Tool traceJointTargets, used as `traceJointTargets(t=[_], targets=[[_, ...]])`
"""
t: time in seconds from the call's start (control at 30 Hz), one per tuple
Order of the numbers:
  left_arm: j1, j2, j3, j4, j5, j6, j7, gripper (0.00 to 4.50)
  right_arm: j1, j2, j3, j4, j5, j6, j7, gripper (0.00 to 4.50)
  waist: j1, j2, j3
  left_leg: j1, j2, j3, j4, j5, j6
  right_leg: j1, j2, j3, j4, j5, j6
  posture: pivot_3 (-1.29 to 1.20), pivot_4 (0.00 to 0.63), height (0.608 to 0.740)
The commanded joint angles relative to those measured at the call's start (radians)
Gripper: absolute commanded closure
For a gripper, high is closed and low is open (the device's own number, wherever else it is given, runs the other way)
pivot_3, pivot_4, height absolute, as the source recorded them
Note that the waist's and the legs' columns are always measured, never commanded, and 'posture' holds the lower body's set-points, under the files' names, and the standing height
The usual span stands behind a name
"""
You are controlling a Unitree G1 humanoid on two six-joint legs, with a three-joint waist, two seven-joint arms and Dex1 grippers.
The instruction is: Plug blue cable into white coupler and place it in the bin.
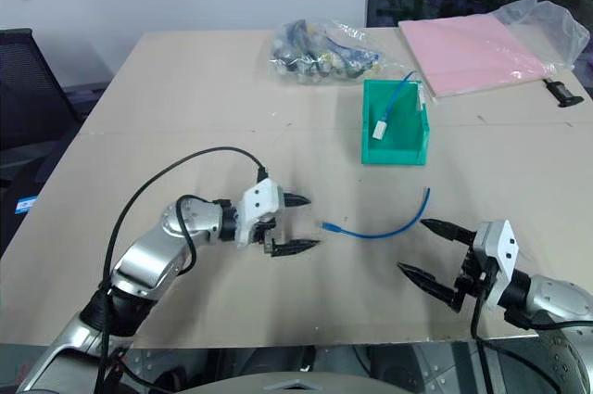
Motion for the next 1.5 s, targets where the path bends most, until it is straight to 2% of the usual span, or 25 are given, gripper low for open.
traceJointTargets(t=[0.03, 0.37, 0.47, 0.63, 0.73, 0.77, 0.9, 1.07, 1.13, 1.2, 1.37, 1.5], targets=[[-0.069, 0.014, -0.02, 0.069, 0.034, -0.073, -0.089, 0.0, -0.009, -0.004, -0.011, -0.027, 0.008, 0.005, -0.004, 0.02, 0.002, -0.001, 0.0, 0.0, 0.0, 0.0, 0.0, 0.0, 0.0, 0.0, 0.0, 0.0, 0.0, 0.0, 0.0, 0.0, 0.15, 0.74], [-0.184, -0.086, -0.087, 0.24, 0.112, -0.175, -0.168, 0.0, -0.005, 0.03, -0.002, -0.011, -0.035, -0.028, -0.027, 0.02, 0.002, -0.002, 0.001, -0.002, -0.001, 0.0, 0.002, 0.0, 0.0, 0.0, 0.0, -0.001, 0.001, 0.0, 0.0, 0.0, 0.15, 0.74], [-0.194, -0.104, -0.09, 0.263, 0.121, -0.192, -0.182, 0.78, 0.002, 0.038, 0.0, -0.013, -0.043, -0.034, -0.03, 0.0, 0.001, -0.002, 0.001, -0.001, -0.001, -0.001, 0.003, 0.0, 0.0, -0.001, 0.0, -0.001, 0.001, 0.0, 0.0, 0.0, 0.15, 0.74], [-0.207, -0.093, -0.104, 0.314, 0.156, -0.247, -0.227, 3.07, 0.012, 0.049, -0.004, -0.015, -0.058, -0.042, -0.036, 0.0, 0.0, -0.002, 0.001, -0.002, -0.001, -0.001, 0.004, 0.0, 0.0, 0.0, 0.001, -0.001, 0.002, 0.0, 0.0, 0.0, 0.15, 0.74], [-0.212, -0.09, -0.097, 0.332, 0.16, -0.262, -0.243, 4.26, 0.012, 0.052, -0.004, -0.013, -0.064, -0.046, -0.038, 0.0, -0.001, -0.002, 0.001, -0.001, -0.001, -0.001, 0.005, 0.0, 0.0, 0.0, 0.001, 0.0, 0.002, 0.0, 0.0, 0.0, 0.15, 0.74], [-0.212, -0.091, -0.095, 0.336, 0.158, -0.264, -0.25, 4.47, 0.011, 0.053, -0.003, -0.012, -0.066, -0.046, -0.038, 0.0, -0.002, -0.002, 0.001, -0.001, -0.001, -0.001, 0.005, 0.0, 0.0, 0.0, 0.001, 0.0, 0.002, 0.0, 0.0, 0.0, 0.15, 0.74], [-0.205, -0.128, -0.055, 0.309, 0.08, -0.182, -0.254, 4.47, 0.006, 0.068, 0.012, -0.038, -0.033, 0.019, -0.084, 0.0, -0.003, -0.002, 0.001, -0.001, 0.0, -0.001, 0.005, 0.0, 0.0, 0.0, 0.001, 0.0, 0.002, 0.0, 0.0, 0.0, 0.15, 0.74], [-0.199, -0.246, 0.103, 0.177, -0.247, 0.291, -0.181, 4.47, 0.009, 0.068, 0.017, -0.18, 0.317, 0.32, -0.231, 0.0, -0.001, -0.002, 0.001, -0.006, 0.0, -0.004, 0.009, 0.0, 0.0, -0.002, 0.0, -0.002, 0.003, 0.0, 0.0, 0.0, 0.15, 0.74], [-0.192, -0.268, 0.152, 0.13, -0.356, 0.443, -0.155, 4.47, -0.006, 0.069, 0.026, -0.213, 0.416, 0.388, -0.281, 0.0, -0.001, -0.002, 0.001, -0.014, 0.0, -0.009, 0.015, 0.0, 0.0, -0.007, 0.001, -0.004, 0.005, 0.002, 0.001, 0.0, 0.15, 0.74], [-0.182, -0.289, 0.193, 0.098, -0.453, 0.561, -0.13, 4.47, -0.053, 0.097, 0.043, -0.214, 0.48, 0.422, -0.342, 0.0, -0.005, -0.002, 0.001, -0.013, -0.001, -0.009, 0.015, 0.0, 0.0, -0.007, 0.0, -0.004, 0.006, 0.002, 0.001, 0.0, 0.15, 0.74], [-0.176, -0.34, 0.269, 0.061, -0.591, 0.712, -0.047, 4.47, -0.201, 0.179, 0.071, -0.175, 0.554, 0.458, -0.483, 0.0, -0.015, -0.002, 0.0, -0.013, -0.001, -0.009, 0.015, 0.0, 0.0, -0.007, 0.0, -0.004, 0.007, 0.003, 0.001, 0.0, 0.15, 0.74], [-0.173, -0.359, 0.282, 0.046, -0.635, 0.748, -0.012, 4.47, -0.272, 0.238, 0.111, -0.157, 0.578, 0.475, -0.545, 0.0, -0.018, -0.002, 0.0, -0.013, -0.001, -0.009, 0.016, 0.001, -0.001, -0.007, 0.001, -0.006, 0.007, 0.003, 0.001, 0.0, 0.15, 0.74]])
